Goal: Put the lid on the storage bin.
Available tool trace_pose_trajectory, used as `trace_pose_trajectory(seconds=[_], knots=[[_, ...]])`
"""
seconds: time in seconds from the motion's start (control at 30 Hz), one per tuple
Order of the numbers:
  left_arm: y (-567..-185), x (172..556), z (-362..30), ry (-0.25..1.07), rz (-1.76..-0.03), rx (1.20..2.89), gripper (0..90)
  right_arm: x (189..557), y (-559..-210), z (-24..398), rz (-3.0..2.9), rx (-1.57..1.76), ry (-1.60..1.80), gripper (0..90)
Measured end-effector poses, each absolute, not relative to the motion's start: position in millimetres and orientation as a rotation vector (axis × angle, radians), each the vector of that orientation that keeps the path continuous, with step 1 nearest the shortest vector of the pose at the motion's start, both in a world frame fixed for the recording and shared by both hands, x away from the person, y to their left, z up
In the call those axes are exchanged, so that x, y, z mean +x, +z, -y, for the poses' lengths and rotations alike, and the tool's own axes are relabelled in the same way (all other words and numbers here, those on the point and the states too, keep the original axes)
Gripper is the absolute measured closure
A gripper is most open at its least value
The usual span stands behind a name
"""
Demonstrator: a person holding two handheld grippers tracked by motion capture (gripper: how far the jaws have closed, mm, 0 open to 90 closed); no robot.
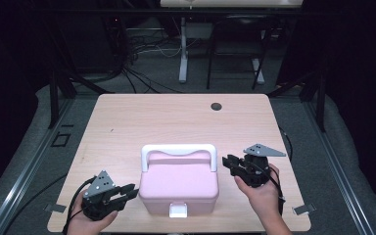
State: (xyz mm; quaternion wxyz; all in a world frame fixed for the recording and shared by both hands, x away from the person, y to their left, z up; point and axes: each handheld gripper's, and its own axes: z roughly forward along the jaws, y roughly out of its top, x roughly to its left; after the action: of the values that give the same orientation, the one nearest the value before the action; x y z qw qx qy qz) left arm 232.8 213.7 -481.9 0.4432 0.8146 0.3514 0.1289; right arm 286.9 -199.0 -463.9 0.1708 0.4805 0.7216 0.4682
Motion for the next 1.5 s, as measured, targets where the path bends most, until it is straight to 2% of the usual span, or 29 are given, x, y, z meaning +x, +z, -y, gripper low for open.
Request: trace_pose_trajectory(seconds=[0.27,0.6,1.17,1.5], knots=[[-483,236,-216,0.335,-0.882,2.015,72.9,285,-467,201,-2.045,1.372,1.336,72.6],[-486,245,-222,0.349,-0.922,1.983,63.5,282,-472,206,-2.034,1.372,1.291,70.6],[-494,273,-235,0.420,-1.004,1.926,52.6,280,-483,211,-2.023,1.372,1.262,66.3],[-496,289,-236,0.433,-1.034,1.898,51.4,278,-488,214,-2.016,1.370,1.243,64.3]])
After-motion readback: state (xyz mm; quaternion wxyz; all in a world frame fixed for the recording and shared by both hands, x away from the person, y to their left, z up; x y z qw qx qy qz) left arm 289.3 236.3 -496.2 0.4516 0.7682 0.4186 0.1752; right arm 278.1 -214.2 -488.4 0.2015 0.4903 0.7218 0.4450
